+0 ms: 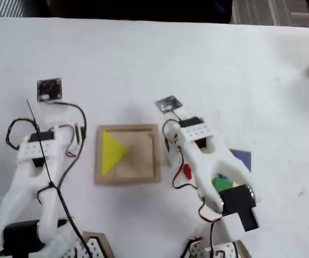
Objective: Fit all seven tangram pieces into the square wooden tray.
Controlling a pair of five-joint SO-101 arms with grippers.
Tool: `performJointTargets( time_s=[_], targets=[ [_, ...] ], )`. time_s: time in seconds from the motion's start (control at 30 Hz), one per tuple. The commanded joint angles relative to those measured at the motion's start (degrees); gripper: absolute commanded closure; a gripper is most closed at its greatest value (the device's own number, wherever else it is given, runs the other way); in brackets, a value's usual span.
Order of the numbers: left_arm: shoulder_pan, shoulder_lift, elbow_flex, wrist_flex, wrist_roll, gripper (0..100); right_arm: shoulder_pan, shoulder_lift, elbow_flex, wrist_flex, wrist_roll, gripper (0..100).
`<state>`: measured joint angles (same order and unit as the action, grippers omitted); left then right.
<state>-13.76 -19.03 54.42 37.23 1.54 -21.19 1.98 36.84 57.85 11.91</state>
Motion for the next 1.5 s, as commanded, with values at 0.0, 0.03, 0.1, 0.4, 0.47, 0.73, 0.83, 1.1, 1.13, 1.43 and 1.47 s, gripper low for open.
performJointTargets(
  time_s=[0.0,0.03,0.1,0.4,0.47,0.73,0.83,1.1,1.13,1.43,1.47],
  targets=[
    [0.75,-0.57,-0.44,-0.79,-0.53,80,-0.66,-0.31,-2.46,-0.22,0.18,98.0],
    [0.75,-0.57,-0.44,-0.79,-0.53,80,-0.48,-0.31,-3.08,1.19,0.18,97.4],
    [0.75,-0.57,-0.44,-0.79,-0.53,80,-0.04,-0.31,-4.4,4.26,-0.09,98.4],
    [0.75,-0.57,-0.44,-1.05,-0.53,80,-1.1,-0.31,-18.46,14.81,-8.97,98.1],
    [0.75,-0.57,-0.53,-1.05,-0.53,80,-2.95,-0.31,-22.33,16.13,-13.1,98.1],
    [0.75,-0.57,-0.62,-1.14,-0.53,80,-14.11,0.4,-28.92,12.26,-37.71,97.7],
    [0.75,-0.57,-0.62,-1.14,-0.53,80,-15.96,1.54,-28.48,7.78,-39.91,97.7],
    [0.75,-0.57,-0.62,-1.14,-0.53,80,-21.41,13.05,-30.42,-7.87,-47.74,97.7],
    [0.75,-0.57,-0.62,-1.14,-0.53,80,-21.58,14.37,-31.65,-7.87,-47.82,97.7],
    [0.75,-0.57,-0.62,-1.14,-0.53,80,-21.67,23.43,-39.82,-4.09,-47.91,90.2],
    [0.75,-0.57,-0.62,-1.14,-0.53,80,-21.67,23.87,-39.91,-3.91,-47.82,86.1]
  ],
)
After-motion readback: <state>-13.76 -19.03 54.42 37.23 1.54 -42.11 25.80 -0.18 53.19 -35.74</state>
